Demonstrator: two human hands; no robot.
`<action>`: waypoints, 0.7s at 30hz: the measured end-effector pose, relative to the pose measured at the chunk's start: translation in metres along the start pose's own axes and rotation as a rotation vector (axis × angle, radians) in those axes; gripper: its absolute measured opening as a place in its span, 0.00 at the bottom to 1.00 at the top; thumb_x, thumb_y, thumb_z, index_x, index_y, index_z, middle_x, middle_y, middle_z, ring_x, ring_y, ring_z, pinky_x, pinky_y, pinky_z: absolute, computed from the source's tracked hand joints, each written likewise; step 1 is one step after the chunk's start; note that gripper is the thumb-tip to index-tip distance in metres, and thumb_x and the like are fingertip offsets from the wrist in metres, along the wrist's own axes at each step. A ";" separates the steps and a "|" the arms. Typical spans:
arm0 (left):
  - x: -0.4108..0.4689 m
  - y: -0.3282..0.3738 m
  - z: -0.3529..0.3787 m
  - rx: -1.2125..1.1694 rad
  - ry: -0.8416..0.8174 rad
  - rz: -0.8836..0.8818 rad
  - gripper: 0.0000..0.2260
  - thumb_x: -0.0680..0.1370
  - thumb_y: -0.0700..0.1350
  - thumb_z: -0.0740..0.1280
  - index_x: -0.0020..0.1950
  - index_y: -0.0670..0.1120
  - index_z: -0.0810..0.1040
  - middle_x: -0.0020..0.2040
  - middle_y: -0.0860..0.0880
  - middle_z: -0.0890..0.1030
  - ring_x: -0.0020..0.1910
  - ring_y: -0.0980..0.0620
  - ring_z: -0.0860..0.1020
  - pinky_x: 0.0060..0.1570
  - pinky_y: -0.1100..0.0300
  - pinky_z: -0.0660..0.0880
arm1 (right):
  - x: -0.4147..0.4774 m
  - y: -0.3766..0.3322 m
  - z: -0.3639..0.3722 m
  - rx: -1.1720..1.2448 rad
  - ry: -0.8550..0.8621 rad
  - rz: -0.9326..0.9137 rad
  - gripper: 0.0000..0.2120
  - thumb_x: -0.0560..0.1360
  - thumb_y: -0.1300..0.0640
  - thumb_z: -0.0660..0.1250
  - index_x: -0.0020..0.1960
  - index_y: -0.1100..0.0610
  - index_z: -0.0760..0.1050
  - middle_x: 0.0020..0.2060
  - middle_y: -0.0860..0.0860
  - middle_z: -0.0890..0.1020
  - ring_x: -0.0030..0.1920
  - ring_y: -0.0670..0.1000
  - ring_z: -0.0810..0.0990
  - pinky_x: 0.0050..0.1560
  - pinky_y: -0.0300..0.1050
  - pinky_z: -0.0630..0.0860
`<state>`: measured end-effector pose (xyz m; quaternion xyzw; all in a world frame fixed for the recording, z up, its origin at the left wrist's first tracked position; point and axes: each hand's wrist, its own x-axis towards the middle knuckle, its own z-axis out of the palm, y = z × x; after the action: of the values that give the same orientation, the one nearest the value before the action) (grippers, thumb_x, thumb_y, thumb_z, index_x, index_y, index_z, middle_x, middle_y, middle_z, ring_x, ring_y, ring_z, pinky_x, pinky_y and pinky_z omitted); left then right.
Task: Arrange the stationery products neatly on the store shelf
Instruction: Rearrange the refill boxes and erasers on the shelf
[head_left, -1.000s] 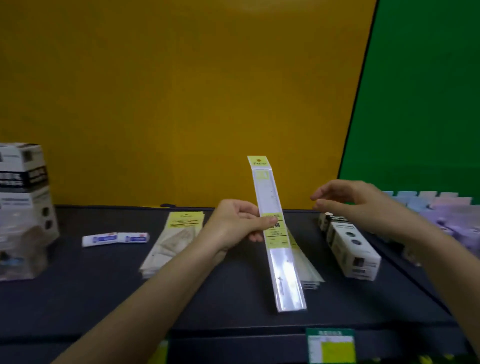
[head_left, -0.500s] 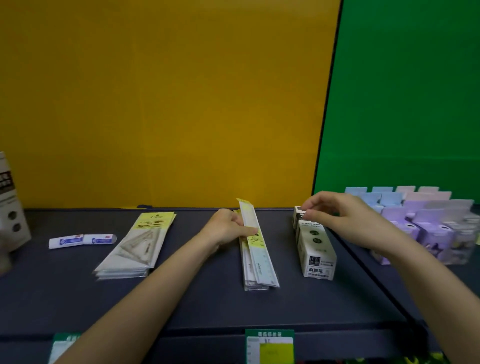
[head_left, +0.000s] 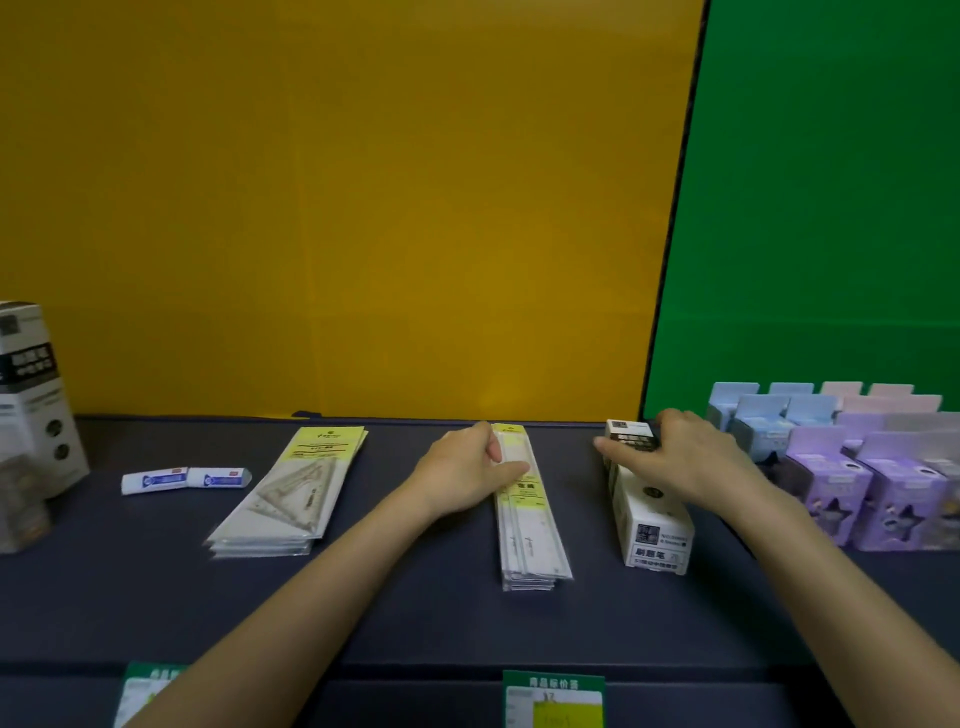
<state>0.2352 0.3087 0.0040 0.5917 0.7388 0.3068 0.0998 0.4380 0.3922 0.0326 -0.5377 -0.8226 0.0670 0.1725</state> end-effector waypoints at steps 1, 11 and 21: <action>-0.006 0.000 -0.005 0.000 0.017 0.030 0.13 0.73 0.56 0.66 0.42 0.47 0.70 0.36 0.54 0.72 0.39 0.52 0.71 0.41 0.54 0.69 | 0.002 -0.001 0.003 -0.028 -0.064 0.051 0.40 0.66 0.28 0.58 0.60 0.62 0.68 0.56 0.58 0.75 0.54 0.60 0.75 0.49 0.52 0.73; -0.079 -0.057 -0.080 0.033 0.291 0.180 0.08 0.74 0.52 0.64 0.41 0.49 0.75 0.34 0.55 0.75 0.35 0.55 0.73 0.38 0.56 0.70 | -0.004 -0.025 0.007 -0.021 -0.226 0.175 0.26 0.74 0.41 0.60 0.58 0.64 0.71 0.53 0.60 0.78 0.44 0.57 0.75 0.37 0.46 0.68; -0.096 -0.194 -0.162 0.240 0.329 -0.135 0.07 0.76 0.42 0.62 0.53 0.43 0.75 0.50 0.44 0.77 0.51 0.46 0.74 0.50 0.54 0.69 | -0.041 -0.100 -0.012 0.648 0.091 0.054 0.23 0.72 0.49 0.66 0.62 0.54 0.61 0.41 0.56 0.79 0.41 0.58 0.80 0.49 0.58 0.76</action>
<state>0.0221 0.1427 0.0009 0.4906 0.8142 0.3016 -0.0733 0.3709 0.3134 0.0644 -0.4787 -0.7354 0.3058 0.3694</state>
